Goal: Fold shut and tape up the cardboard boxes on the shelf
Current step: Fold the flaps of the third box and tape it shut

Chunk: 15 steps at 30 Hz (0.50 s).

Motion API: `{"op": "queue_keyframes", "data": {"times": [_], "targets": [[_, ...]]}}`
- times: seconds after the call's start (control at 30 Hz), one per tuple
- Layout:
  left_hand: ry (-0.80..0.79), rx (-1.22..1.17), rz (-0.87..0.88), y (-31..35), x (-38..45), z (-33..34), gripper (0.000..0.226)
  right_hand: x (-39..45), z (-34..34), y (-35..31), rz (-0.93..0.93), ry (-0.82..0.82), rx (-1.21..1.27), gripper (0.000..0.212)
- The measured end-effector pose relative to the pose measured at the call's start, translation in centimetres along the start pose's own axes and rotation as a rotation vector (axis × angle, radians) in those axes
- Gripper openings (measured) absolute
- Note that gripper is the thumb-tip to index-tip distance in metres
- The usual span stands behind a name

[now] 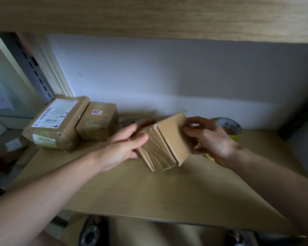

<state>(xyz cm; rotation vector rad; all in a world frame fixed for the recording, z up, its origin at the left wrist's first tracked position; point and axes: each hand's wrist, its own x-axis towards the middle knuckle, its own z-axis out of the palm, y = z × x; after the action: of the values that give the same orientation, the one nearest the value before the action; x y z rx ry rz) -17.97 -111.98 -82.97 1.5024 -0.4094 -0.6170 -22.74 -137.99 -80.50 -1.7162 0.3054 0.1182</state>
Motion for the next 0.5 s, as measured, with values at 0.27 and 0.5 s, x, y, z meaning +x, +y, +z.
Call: {"op": "queue_keyframes", "data": {"times": [0.27, 0.5], "targets": [[0.236, -0.223, -0.041, 0.6, 0.6, 1.2, 0.055, 0.3, 0.1, -0.3, -0.105, 0.064, 0.053, 0.023], [0.408, -0.258, -0.067, 1.2, 1.0, 1.2, 0.042, -0.1, 0.1, -0.3, -0.223, -0.112, 0.027, 0.047]]}}
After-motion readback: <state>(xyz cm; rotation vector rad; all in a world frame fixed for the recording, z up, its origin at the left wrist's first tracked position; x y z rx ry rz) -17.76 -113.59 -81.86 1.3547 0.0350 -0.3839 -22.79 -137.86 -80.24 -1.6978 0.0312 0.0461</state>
